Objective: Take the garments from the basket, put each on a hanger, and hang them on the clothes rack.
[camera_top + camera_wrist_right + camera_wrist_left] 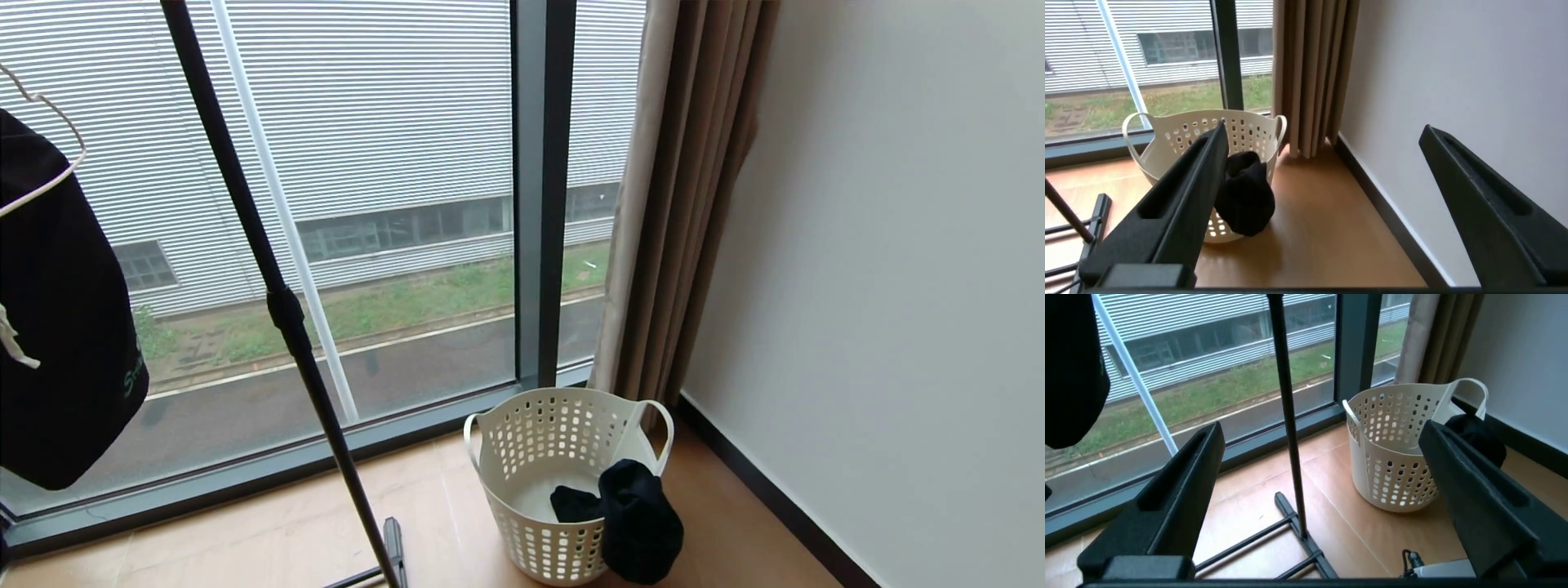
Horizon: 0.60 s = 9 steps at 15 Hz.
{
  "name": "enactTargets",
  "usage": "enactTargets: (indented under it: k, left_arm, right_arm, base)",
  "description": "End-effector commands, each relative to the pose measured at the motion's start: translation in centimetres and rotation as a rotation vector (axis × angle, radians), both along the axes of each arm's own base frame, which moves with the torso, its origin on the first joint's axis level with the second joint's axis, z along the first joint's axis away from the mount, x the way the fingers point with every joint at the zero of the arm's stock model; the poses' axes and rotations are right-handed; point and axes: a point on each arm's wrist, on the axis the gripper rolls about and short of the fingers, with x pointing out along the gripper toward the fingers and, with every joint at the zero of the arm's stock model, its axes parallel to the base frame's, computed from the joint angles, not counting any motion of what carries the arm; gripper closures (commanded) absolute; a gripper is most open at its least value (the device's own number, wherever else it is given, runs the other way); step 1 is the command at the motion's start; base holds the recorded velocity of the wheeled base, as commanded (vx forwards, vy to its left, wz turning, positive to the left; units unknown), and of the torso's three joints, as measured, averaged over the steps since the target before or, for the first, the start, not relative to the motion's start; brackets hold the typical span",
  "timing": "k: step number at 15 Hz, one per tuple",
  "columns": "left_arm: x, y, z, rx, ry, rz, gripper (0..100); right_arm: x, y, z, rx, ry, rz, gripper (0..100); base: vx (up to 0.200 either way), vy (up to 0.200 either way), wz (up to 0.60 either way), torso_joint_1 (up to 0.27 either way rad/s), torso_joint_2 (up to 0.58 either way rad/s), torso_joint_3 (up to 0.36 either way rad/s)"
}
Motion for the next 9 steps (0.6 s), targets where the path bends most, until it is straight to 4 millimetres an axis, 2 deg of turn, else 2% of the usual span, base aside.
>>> enactTargets:
  k: [1, 9]
  left_arm:
    - [0.01, 0.00, -0.01, -0.001, 0.002, 0.000, 0]
    - [0.03, 0.08, -0.08, -0.018, 0.004, 0.037, 0]
  right_arm:
    - [0.01, 0.00, 0.01, 0.000, 0.001, 0.002, 0]
    - [0.02, 0.00, -0.02, 0.003, 0.001, 0.000, 0]
  base:
    - [0.000, 0.000, 0.00, 0.000, 0.00, 0.000]
    - [0.000, 0.000, 0.00, 0.000, 0.00, 0.000]
